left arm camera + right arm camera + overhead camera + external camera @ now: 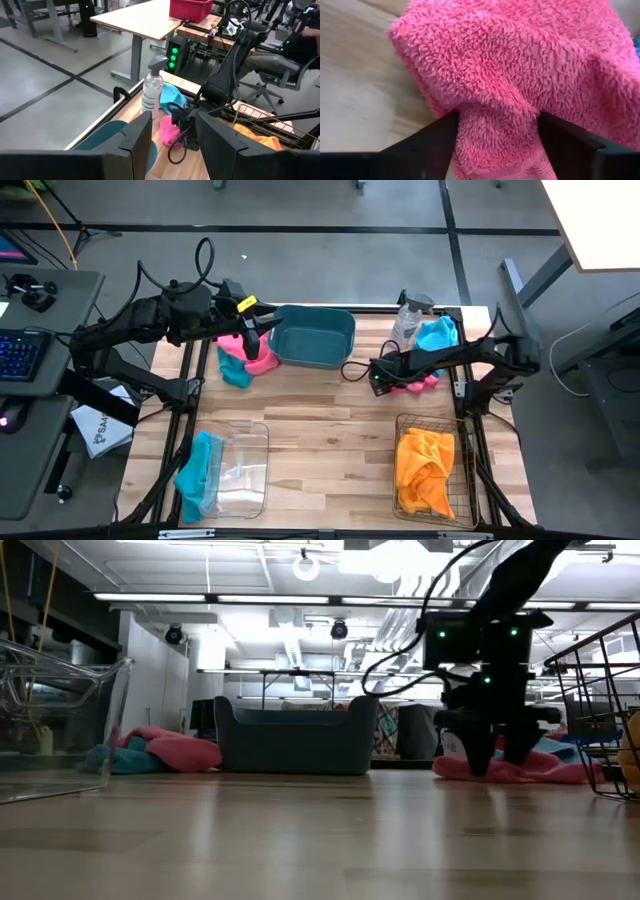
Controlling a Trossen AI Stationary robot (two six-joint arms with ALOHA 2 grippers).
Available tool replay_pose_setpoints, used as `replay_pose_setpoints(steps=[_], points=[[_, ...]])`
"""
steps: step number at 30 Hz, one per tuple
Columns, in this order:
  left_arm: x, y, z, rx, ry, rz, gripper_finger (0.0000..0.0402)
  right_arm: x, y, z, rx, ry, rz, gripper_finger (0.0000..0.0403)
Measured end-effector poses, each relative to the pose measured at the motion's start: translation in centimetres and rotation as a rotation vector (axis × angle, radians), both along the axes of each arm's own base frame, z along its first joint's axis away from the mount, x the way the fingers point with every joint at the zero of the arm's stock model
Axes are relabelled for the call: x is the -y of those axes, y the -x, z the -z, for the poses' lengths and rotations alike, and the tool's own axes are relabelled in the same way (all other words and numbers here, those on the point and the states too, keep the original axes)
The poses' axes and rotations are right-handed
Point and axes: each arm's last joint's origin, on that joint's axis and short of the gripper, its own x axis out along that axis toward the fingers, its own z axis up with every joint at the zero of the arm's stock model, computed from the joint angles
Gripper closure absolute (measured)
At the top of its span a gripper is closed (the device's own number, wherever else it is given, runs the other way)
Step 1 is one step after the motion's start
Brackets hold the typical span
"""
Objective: Sort microfiber towel by color & place in baskets
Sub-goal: Put the right pink microfiber towel into the transparent bin
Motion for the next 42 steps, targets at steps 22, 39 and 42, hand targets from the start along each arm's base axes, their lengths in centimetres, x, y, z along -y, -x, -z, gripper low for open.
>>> replay_pose_setpoints(steps=[22,39,42], points=[[0.0,0.3,-0.1,-0.031,-0.075,0.012,0.0259,-4.3,0.4,-24.7,0.966,0.335,-0.569,0.0398],[0.2,0.4,-0.1,-0.016,-0.018,0.069,0.0259,-5.2,-10.2,-20.9,1.176,0.180,-0.888,0.0402],[0.2,0.4,-0.1,-0.016,-0.008,0.067,0.0259,-5.6,-12.5,-19.1,1.243,0.098,-0.916,0.0402]])
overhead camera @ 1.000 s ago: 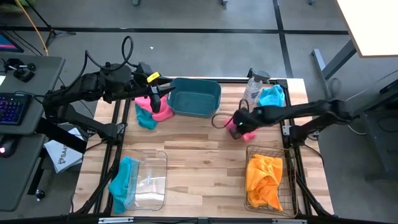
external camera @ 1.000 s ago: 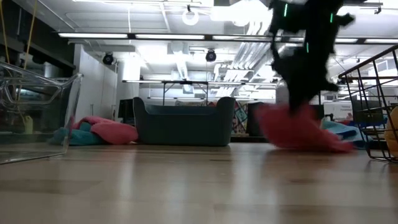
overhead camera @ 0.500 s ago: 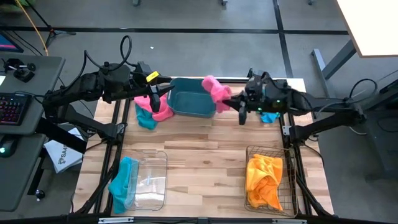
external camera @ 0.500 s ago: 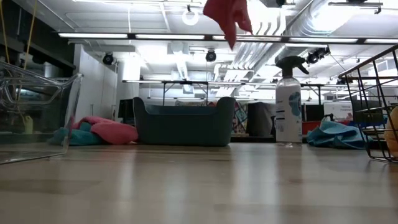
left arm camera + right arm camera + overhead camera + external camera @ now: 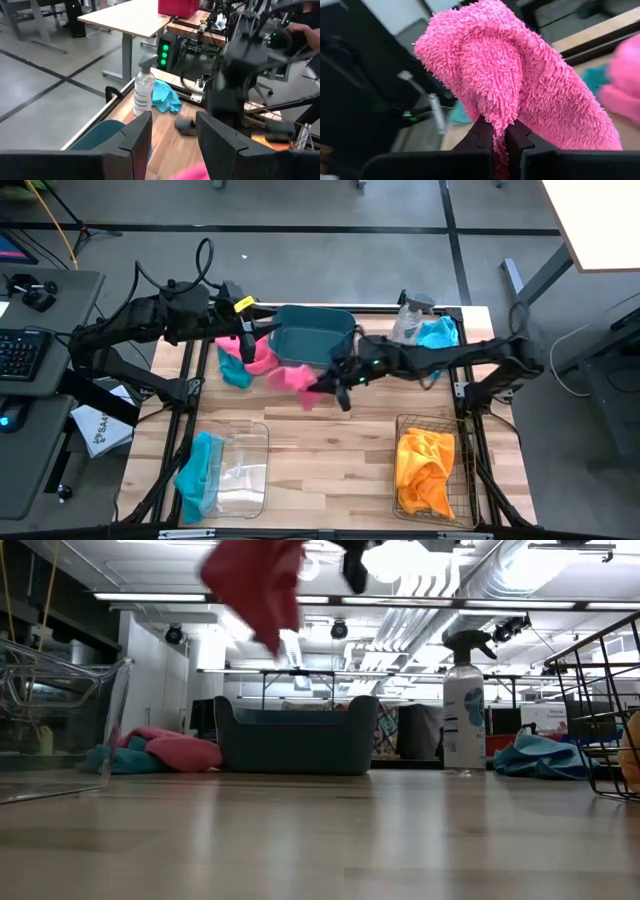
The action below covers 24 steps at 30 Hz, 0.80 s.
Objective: Sort microfiber towel by color & place in baskets
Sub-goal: Put the right pink microfiber towel into the transparent bin
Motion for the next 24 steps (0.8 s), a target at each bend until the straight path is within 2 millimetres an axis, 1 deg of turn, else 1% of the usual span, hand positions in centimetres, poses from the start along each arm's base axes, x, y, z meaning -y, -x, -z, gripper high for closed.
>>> replay_pose_setpoints(steps=[2,4,7,10,13,15,16,19,22,24], points=[[0.1,0.1,0.4,-0.038,0.015,0.024,0.0259,-0.3,-0.9,0.5,0.038,-0.034,-0.037,0.0402],[0.3,0.0,0.9,-0.089,0.033,0.065,0.0259,-0.4,-1.3,0.3,0.072,-0.049,-0.072,0.0402],[0.9,-0.5,1.7,-0.149,0.034,0.136,0.0259,-0.5,-1.4,-0.8,0.077,-0.044,-0.110,0.0402],[1.8,-1.4,2.9,-0.150,-0.001,0.209,0.0259,-0.5,-1.3,-2.2,0.061,0.002,-0.126,0.0402],[2.5,-2.4,4.3,-0.204,-0.097,0.289,0.0258,-0.5,-1.1,-3.7,-0.002,0.057,-0.142,0.0402],[2.7,-2.8,4.8,-0.248,-0.143,0.324,0.0253,-0.5,-0.7,-4.3,-0.067,0.103,-0.157,0.0402],[2.8,-2.9,4.7,-0.247,-0.151,0.334,0.0250,-0.5,-0.5,-4.5,-0.107,0.121,-0.165,0.0402],[2.8,-2.5,3.4,-0.198,-0.139,0.366,0.0232,-0.4,0.3,-5.3,-0.206,0.158,-0.185,0.0402],[3.0,-1.6,1.6,-0.145,-0.090,0.407,0.0209,-0.3,0.9,-6.2,-0.255,0.197,-0.205,0.0402],[3.3,-1.2,0.6,-0.108,-0.052,0.437,0.0194,-0.1,1.1,-6.8,-0.254,0.209,-0.204,0.0402]])
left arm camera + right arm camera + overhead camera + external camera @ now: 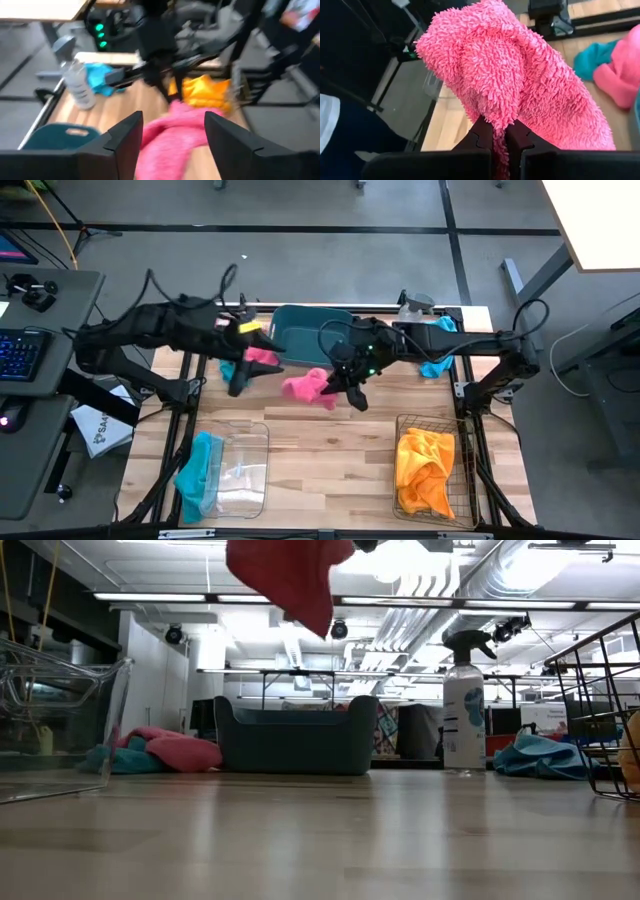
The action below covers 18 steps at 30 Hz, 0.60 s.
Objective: Sort microfiber towel by color & place in baskets
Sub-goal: Put the right pink microfiber towel into the transparent bin
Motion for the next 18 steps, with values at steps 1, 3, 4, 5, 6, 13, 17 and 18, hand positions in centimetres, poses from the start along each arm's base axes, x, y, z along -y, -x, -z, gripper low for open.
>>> replay_pose_setpoints(steps=[1,3,4,5,6,13,17,18], points=[[0.3,0.2,-0.3,0.011,0.005,0.019,0.0188,0.1,0.0,-0.3,0.011,0.000,0.002,0.0402],[1.1,0.2,-0.2,0.005,-0.023,0.078,0.0177,0.2,0.0,-1.1,0.046,-0.003,0.001,0.0402],[1.5,0.0,0.1,-0.009,-0.050,0.105,0.0173,0.3,0.0,-1.4,0.062,-0.001,0.000,0.0402],[1.8,-0.3,0.5,-0.027,-0.080,0.130,0.0170,0.3,0.0,-1.5,0.069,0.000,0.001,0.0402],[2.1,-0.7,0.9,-0.050,-0.117,0.137,0.0167,0.5,0.0,-1.6,0.068,-0.001,0.005,0.0402],[2.7,-3.0,2.3,-0.109,-0.378,0.087,0.0162,0.5,0.0,-1.6,0.065,-0.013,0.013,0.0402],[3.2,-4.5,3.6,-0.157,-0.374,0.154,0.0162,0.5,-0.1,-1.8,0.075,-0.025,0.019,0.0402],[3.3,-4.7,3.7,-0.160,-0.378,0.171,0.0162,0.5,-0.1,-1.8,0.081,-0.026,0.019,0.0402]])
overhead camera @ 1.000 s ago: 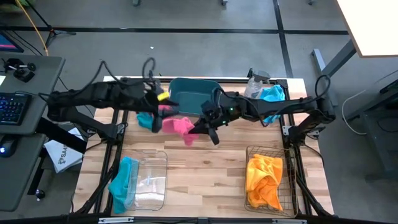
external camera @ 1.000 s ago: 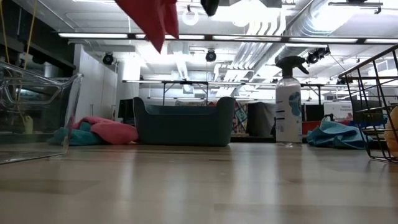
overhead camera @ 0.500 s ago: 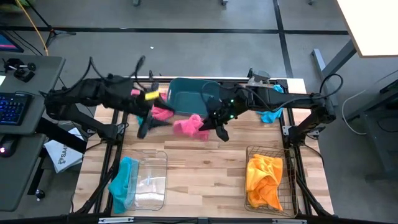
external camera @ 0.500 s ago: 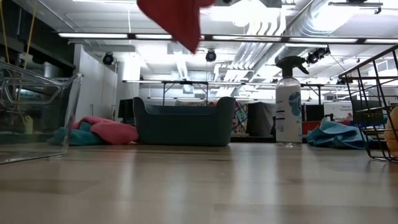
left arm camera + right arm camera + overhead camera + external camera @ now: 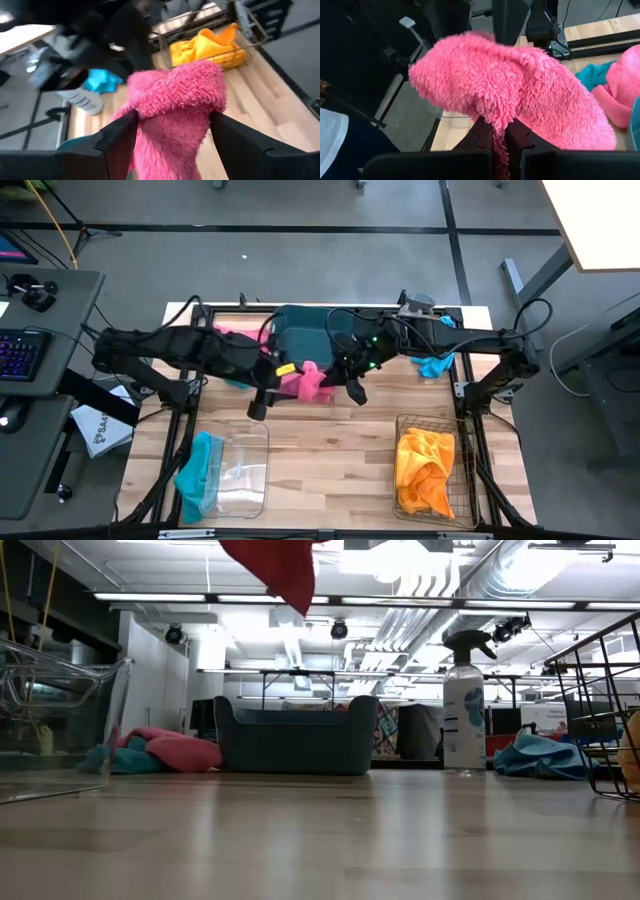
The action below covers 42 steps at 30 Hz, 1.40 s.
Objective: Sort microfiber towel by color & place in baskets
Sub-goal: Put the right pink microfiber towel into the transparent bin
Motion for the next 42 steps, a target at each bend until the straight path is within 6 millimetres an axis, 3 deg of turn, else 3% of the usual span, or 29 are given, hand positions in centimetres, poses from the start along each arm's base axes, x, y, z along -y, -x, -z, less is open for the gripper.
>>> replay_pose_setpoints(steps=[9,16,20,24,26,31,36,39,42], points=[[0.4,-1.7,1.0,-0.009,-0.128,0.051,0.0162,0.0,-0.1,-0.1,0.010,-0.019,0.008,0.0402],[0.4,-3.1,1.9,-0.026,-0.210,-0.009,0.0172,-0.2,-0.2,-0.4,0.041,-0.040,-0.030,0.0402],[0.3,-3.0,1.8,-0.021,-0.220,-0.024,0.0234,-0.2,-0.3,-0.8,0.072,-0.077,-0.034,0.0392],[0.2,-2.7,1.5,-0.011,-0.215,-0.039,0.0365,-0.3,-0.4,-1.1,0.099,-0.091,-0.032,0.0366],[0.0,-2.3,1.2,0.001,-0.192,-0.070,0.0383,-0.2,-0.4,-1.4,0.107,-0.089,-0.028,0.0351],[-0.8,0.5,0.3,-0.039,-0.154,-0.170,0.0395,-0.1,0.0,-2.7,0.127,-0.048,0.030,0.0308],[-1.3,4.9,0.4,-0.201,-0.025,-0.282,0.0398,0.5,1.0,-4.1,0.107,0.159,0.165,0.0253],[-0.6,7.3,0.9,-0.343,0.124,-0.332,0.0399,1.1,1.4,-4.0,0.051,0.254,0.251,0.0224],[1.4,8.5,2.0,-0.478,0.268,-0.346,0.0399,1.8,1.7,-3.6,-0.005,0.277,0.291,0.0207]])
